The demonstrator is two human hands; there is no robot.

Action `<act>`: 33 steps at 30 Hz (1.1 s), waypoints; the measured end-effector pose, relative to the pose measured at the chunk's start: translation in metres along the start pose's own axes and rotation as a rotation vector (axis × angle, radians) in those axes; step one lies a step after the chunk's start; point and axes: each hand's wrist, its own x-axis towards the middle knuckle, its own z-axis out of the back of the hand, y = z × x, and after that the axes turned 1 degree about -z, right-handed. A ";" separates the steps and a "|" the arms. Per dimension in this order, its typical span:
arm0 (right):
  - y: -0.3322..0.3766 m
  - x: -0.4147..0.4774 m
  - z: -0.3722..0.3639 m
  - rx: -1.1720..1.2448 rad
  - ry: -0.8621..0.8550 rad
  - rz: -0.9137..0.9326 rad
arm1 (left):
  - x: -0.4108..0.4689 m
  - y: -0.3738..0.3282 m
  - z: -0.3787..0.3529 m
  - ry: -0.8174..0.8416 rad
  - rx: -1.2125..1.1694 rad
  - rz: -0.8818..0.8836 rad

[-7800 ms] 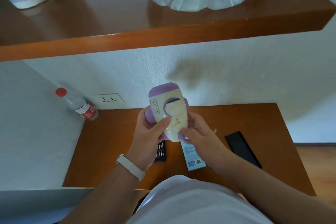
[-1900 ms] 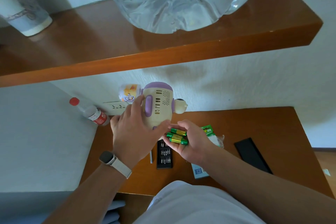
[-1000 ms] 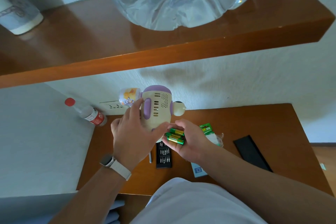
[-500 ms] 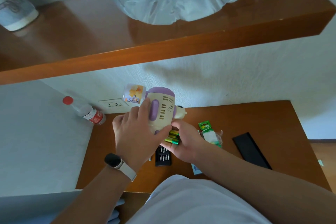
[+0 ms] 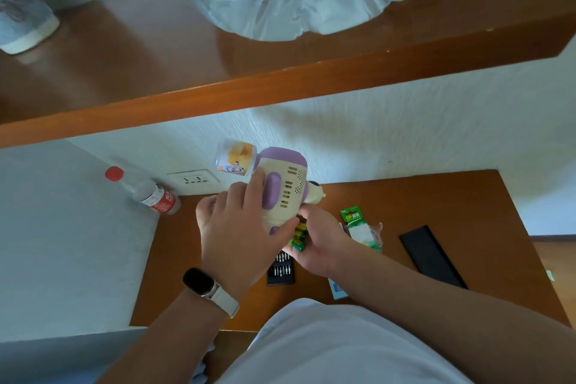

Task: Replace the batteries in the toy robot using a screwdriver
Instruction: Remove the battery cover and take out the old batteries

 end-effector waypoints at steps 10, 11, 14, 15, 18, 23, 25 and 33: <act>0.003 0.001 -0.001 0.052 -0.058 -0.022 | 0.001 0.003 0.001 -0.116 -0.050 -0.005; 0.002 0.002 -0.002 0.037 -0.047 -0.011 | -0.001 0.001 -0.001 -0.085 -0.047 -0.020; -0.004 0.005 -0.003 0.022 -0.054 -0.001 | -0.003 -0.003 -0.003 -0.028 -0.065 -0.020; -0.004 0.007 -0.002 0.030 -0.059 0.001 | -0.002 -0.004 -0.003 -0.031 -0.075 -0.015; 0.000 0.009 -0.001 0.044 -0.048 0.001 | 0.002 -0.001 -0.002 -0.051 -0.115 0.002; -0.001 0.009 0.000 0.011 -0.007 -0.028 | 0.004 0.005 0.000 -0.016 -0.186 0.078; 0.000 0.012 0.004 -0.023 -0.013 -0.039 | 0.002 0.010 0.000 0.015 -0.238 0.120; -0.003 0.017 0.013 -0.099 0.076 -0.051 | 0.000 0.029 -0.007 0.166 -0.771 0.434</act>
